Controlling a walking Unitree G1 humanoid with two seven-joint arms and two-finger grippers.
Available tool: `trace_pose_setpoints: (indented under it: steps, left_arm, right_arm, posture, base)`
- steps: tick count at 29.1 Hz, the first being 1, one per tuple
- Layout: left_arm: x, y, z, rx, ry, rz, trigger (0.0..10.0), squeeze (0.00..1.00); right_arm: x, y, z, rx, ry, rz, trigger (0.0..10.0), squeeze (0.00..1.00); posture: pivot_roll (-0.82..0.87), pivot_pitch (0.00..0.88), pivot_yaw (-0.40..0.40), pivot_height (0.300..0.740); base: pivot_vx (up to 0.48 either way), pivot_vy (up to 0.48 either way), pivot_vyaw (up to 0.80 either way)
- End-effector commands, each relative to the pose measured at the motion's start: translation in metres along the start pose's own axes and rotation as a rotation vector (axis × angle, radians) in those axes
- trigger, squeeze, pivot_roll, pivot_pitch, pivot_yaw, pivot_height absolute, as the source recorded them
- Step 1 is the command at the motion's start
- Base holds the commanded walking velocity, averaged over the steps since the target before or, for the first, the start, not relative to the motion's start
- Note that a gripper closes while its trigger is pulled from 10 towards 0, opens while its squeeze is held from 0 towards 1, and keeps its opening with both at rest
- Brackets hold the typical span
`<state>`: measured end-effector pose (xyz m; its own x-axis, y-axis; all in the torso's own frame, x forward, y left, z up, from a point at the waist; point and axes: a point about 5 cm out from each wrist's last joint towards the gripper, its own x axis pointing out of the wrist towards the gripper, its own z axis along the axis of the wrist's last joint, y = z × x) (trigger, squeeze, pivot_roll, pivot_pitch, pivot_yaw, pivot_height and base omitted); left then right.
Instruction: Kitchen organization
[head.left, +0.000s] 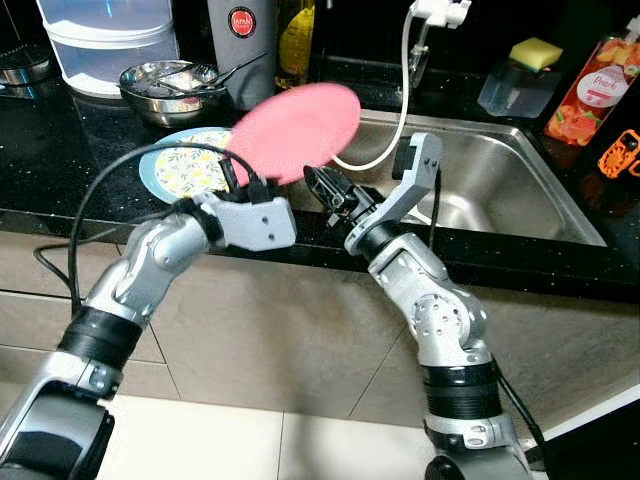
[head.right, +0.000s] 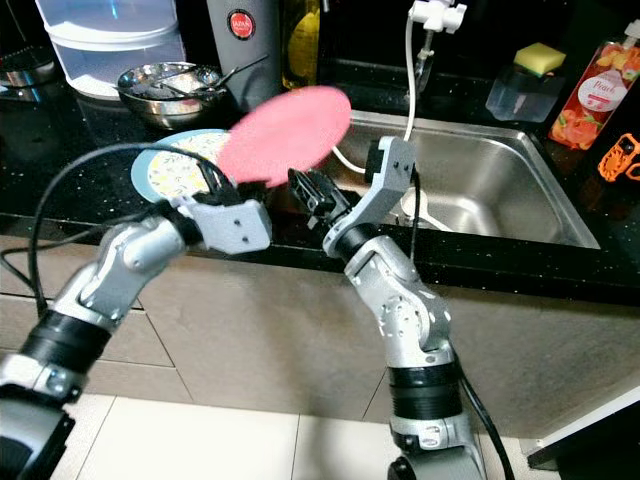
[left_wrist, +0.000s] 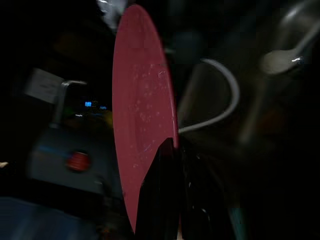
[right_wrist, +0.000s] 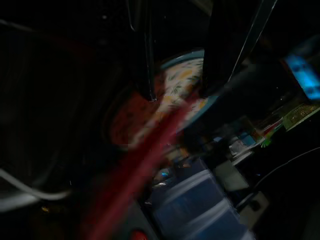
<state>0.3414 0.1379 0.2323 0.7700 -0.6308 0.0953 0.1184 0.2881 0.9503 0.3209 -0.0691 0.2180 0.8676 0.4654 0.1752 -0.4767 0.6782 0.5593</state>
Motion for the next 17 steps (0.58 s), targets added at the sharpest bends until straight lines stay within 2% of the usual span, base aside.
trace_pose_setpoints:
  steps: [1,3,7,8,10,12,17]
  left_arm:
    - [0.006,-0.005,-0.001,0.019,0.031,0.000,10.0,0.00]
    - [0.006,-0.006,-0.005,0.036,0.060,-0.004,10.0,0.00]
    - [0.007,-0.009,-0.005,0.027,0.052,-0.023,10.0,0.00]
    - [0.009,-0.015,-0.002,0.021,0.032,-0.051,10.0,0.00]
    - [0.010,-0.017,-0.002,0.022,0.025,-0.057,10.0,0.00]
    - [0.014,-0.020,0.004,0.031,-0.009,-0.067,10.0,0.00]
    - [0.018,-0.023,0.010,0.036,-0.041,-0.096,10.0,0.00]
  right_arm:
    - [0.001,-0.007,0.007,0.058,-0.044,-0.054,10.0,0.00]
    - [-0.001,-0.011,0.014,0.103,-0.084,-0.070,10.0,0.00]
    - [-0.001,-0.015,0.019,0.172,-0.083,-0.075,10.0,0.00]
    - [0.000,-0.011,0.020,0.227,-0.072,-0.042,10.0,0.00]
    - [0.001,-0.009,0.021,0.246,-0.068,-0.027,10.0,0.00]
    - [0.004,0.001,0.015,0.320,-0.013,0.029,10.0,0.00]
    - [0.007,0.006,0.010,0.337,0.014,0.042,10.0,0.00]
  posture:
    - [0.19,0.000,-0.074,0.740]
    - [0.19,0.000,-0.074,0.740]
    - [0.18,0.000,-0.072,0.740]
    - [0.18,0.000,-0.070,0.740]
    - [0.18,0.000,-0.070,0.740]
    - [0.18,0.000,-0.070,0.740]
    - [0.18,0.000,-0.073,0.740]
  base:
    - [0.000,0.000,0.00]
    - [0.000,0.000,0.00]
    - [0.000,0.000,0.00]
    - [0.000,0.000,0.00]
    - [0.000,0.000,0.00]
    - [0.000,0.000,0.00]
    - [0.000,0.000,0.00]
